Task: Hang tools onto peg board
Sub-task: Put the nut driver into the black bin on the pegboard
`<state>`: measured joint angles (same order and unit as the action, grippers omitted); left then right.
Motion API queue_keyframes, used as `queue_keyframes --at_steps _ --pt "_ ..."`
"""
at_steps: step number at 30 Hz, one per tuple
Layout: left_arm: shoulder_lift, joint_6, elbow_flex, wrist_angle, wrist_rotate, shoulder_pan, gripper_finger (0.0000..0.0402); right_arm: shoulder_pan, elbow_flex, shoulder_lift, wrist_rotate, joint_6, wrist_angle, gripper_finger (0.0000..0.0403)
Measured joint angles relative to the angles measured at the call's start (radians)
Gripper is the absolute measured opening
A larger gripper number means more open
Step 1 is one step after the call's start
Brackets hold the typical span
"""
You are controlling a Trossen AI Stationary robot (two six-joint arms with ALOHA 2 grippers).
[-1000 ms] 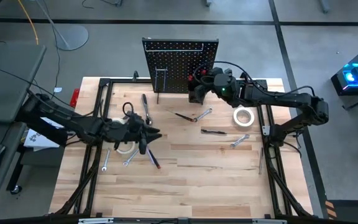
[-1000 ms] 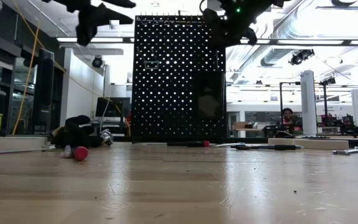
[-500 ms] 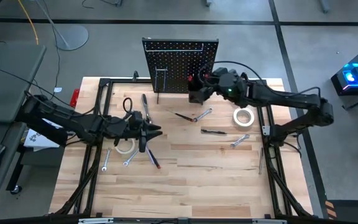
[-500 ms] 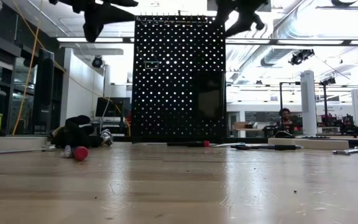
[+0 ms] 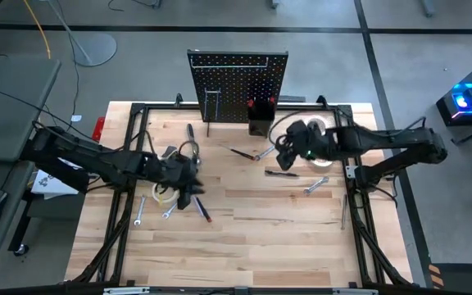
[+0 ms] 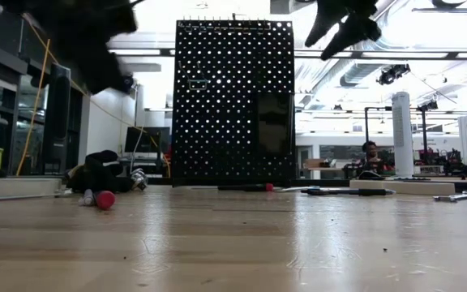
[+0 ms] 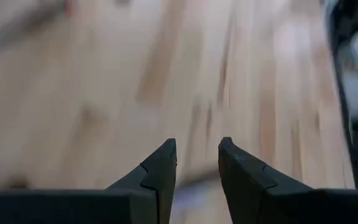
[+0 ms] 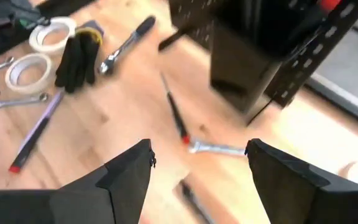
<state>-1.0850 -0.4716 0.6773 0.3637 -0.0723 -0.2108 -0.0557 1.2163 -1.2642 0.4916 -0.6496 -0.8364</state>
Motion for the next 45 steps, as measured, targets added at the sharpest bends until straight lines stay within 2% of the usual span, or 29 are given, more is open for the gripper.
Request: queue_keyframes --at_steps 2,5,10,18,23,29,32,34,36,39,45 --pt "-0.001 -0.039 -0.001 0.087 0.027 -0.025 0.0104 -0.024 -0.027 -0.001 0.004 -0.052 0.003 0.0254" --pt "-0.018 -0.042 -0.009 0.078 0.054 -0.06 0.0112 -0.048 -0.066 0.0 0.011 -0.131 0.01 0.0255" --pt "-0.113 0.218 0.001 0.008 0.106 -0.098 0.0151 -0.094 -0.101 0.0 0.005 -0.214 0.01 0.0255" --pt "-0.402 0.638 0.112 0.009 0.103 -0.097 0.0207 -0.175 -0.102 0.0 0.0 -0.319 0.01 0.0255" --pt "-0.542 0.742 0.186 0.011 0.071 -0.097 0.022 -0.207 -0.102 0.0 -0.001 -0.371 0.01 0.0255" --pt "-0.653 0.786 0.221 0.008 0.063 -0.097 0.022 -0.224 -0.102 0.0 -0.001 -0.409 0.007 0.0255" --pt "-0.701 0.788 0.227 0.032 0.068 -0.097 0.0206 -0.228 -0.102 0.0 -0.002 -0.418 0.005 0.0255" --pt "-0.723 0.779 0.23 0.044 0.074 -0.097 0.018 -0.229 -0.102 0.0 -0.003 -0.424 0.003 0.0255" --pt "-0.736 0.758 0.232 0.058 0.092 -0.097 0.0131 -0.229 -0.101 0.0 -0.003 -0.424 0.002 0.0255" --pt "-0.739 0.714 0.233 0.071 0.117 -0.092 0.0037 -0.229 -0.101 0.0 -0.004 -0.424 0.002 0.0255" --pt "-0.723 0.609 0.256 0.1 0.099 -0.084 0.0032 -0.229 -0.101 0.0 -0.003 -0.399 -0.007 0.0255"
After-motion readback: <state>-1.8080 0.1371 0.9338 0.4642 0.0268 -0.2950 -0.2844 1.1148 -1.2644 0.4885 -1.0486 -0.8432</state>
